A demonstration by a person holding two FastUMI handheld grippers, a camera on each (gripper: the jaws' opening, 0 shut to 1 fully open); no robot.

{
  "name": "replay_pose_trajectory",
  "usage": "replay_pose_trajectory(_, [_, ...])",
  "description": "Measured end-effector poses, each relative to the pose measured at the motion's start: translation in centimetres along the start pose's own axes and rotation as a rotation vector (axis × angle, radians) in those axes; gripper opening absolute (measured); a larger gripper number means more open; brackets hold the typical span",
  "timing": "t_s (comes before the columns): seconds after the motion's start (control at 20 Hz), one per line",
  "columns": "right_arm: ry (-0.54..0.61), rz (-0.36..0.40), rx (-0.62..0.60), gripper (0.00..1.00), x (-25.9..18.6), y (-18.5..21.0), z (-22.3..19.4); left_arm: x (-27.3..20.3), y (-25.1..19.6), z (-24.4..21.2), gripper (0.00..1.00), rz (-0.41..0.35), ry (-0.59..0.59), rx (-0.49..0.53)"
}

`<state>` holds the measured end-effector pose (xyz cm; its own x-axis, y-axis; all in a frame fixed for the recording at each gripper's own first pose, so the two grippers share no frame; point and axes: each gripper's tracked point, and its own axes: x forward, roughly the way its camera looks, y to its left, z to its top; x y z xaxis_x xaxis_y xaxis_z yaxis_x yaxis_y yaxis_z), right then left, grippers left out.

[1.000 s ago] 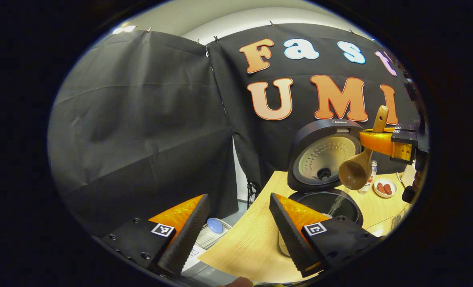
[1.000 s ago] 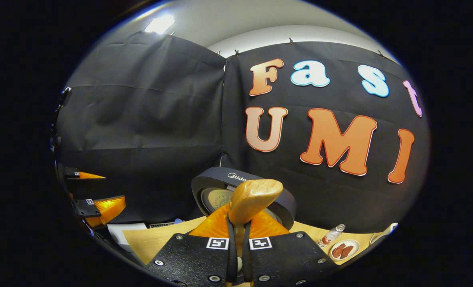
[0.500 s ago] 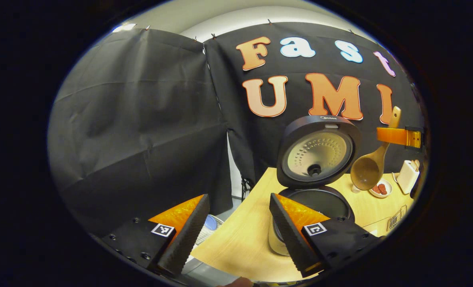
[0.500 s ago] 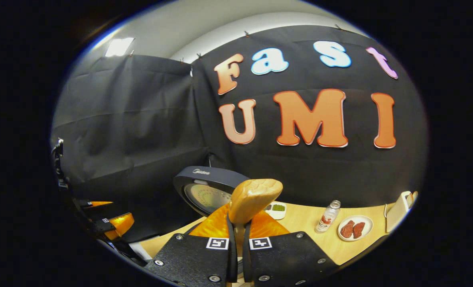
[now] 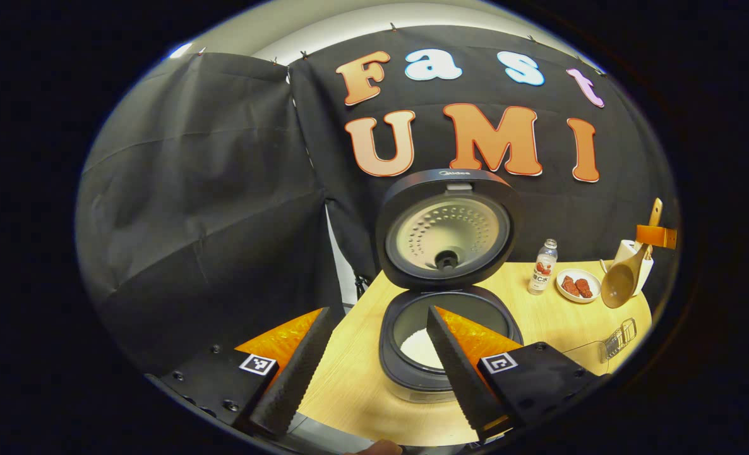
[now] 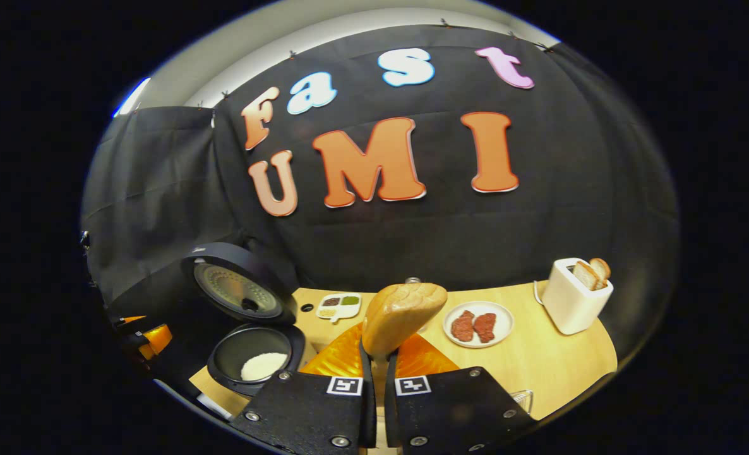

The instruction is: Close the left gripper, press the button to open the rice cooker; take a wooden spoon from the chopstick holder with the right hand, scoop a spoonful of rice and pour it into the rice cooker, then put the wooden spoon back into the chopstick holder.

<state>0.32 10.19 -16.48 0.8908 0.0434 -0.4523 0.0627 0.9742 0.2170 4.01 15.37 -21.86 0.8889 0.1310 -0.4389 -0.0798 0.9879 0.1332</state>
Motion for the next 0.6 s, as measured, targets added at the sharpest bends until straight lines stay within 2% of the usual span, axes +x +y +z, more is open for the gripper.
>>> replay_pose_trajectory(0.35, [0.037, -0.215, 0.087, 0.05, -3.3, -12.0, -2.7, 0.0, -4.9, 1.4, 1.0, -0.055, 0.02, -0.006])
replay_pose_trajectory(0.6, [0.085, -0.299, 0.149, 0.05, -4.4, -17.4, -6.2, -0.5, -7.2, 2.8, 1.0, -0.063, -0.003, 0.038])
